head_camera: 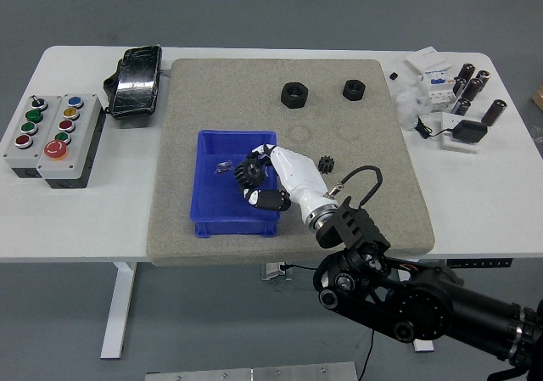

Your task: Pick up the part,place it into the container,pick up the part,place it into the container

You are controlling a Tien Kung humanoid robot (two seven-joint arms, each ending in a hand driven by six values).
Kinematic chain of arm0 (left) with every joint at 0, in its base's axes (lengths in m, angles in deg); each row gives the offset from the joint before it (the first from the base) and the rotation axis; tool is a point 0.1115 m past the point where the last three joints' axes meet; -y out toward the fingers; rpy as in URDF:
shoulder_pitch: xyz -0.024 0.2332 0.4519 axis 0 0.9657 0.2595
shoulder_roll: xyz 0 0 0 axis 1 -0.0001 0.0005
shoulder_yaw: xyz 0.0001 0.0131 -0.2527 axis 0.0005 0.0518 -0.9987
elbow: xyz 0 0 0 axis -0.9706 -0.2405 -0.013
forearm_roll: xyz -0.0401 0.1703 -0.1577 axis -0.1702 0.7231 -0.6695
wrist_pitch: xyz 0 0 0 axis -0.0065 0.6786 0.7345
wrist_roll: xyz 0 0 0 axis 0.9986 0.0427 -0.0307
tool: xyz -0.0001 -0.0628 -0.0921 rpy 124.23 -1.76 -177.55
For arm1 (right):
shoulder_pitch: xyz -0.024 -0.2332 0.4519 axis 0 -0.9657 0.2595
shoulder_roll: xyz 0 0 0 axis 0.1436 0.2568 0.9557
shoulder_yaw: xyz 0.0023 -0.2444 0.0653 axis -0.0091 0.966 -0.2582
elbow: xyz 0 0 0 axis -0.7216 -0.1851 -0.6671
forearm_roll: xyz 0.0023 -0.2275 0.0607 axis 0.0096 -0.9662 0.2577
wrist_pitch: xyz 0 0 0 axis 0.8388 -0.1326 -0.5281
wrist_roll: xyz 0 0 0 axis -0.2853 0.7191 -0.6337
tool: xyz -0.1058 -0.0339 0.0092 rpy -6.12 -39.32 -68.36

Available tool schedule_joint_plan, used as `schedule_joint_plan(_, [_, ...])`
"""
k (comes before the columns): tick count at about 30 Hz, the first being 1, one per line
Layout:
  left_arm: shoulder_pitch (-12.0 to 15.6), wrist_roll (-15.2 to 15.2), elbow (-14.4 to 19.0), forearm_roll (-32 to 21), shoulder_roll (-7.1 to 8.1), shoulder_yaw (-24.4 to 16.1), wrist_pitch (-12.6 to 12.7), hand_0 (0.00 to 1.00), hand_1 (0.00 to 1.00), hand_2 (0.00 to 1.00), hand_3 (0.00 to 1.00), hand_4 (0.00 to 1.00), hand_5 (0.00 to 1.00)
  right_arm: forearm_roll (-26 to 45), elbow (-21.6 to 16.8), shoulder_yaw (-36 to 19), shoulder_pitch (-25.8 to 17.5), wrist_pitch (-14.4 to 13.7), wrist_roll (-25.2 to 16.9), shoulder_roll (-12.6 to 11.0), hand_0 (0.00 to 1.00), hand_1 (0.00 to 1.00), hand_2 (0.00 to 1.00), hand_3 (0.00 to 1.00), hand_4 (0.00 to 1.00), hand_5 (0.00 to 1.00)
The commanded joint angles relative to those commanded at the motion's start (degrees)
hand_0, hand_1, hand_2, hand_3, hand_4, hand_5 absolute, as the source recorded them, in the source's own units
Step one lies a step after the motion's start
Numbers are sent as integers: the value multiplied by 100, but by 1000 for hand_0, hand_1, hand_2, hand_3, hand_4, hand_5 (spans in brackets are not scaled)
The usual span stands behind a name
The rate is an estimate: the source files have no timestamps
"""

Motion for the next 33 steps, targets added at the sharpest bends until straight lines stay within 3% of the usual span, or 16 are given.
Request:
schedule_joint_plan(3, [-9,5,0,-3,-1,5,0,629,554,531,607,665,370,-46,-10,-8,-6,6,24,6,690,782,826,699,462,154])
schedule_joint_plan(4, [-11,6,0,-4,-1,6,0,629,553,531,607,665,369,-73,-18,-12,-6,-7,28,5,719,813,853,747,666,159])
schedule_joint_plan(22, [-24,-15,0,124,-13,-94,-13,630,552,530,606,664,370,-974,-416,-333,-51,-220,208,-18,718,798,822,723,714,153])
schedule_joint_plan(33, [10,-49,0,198,-5,-170,-13,629,553,530,607,664,367,-1172,-217,-701,-78,-216,353,-76,712,793,818,721,719,149])
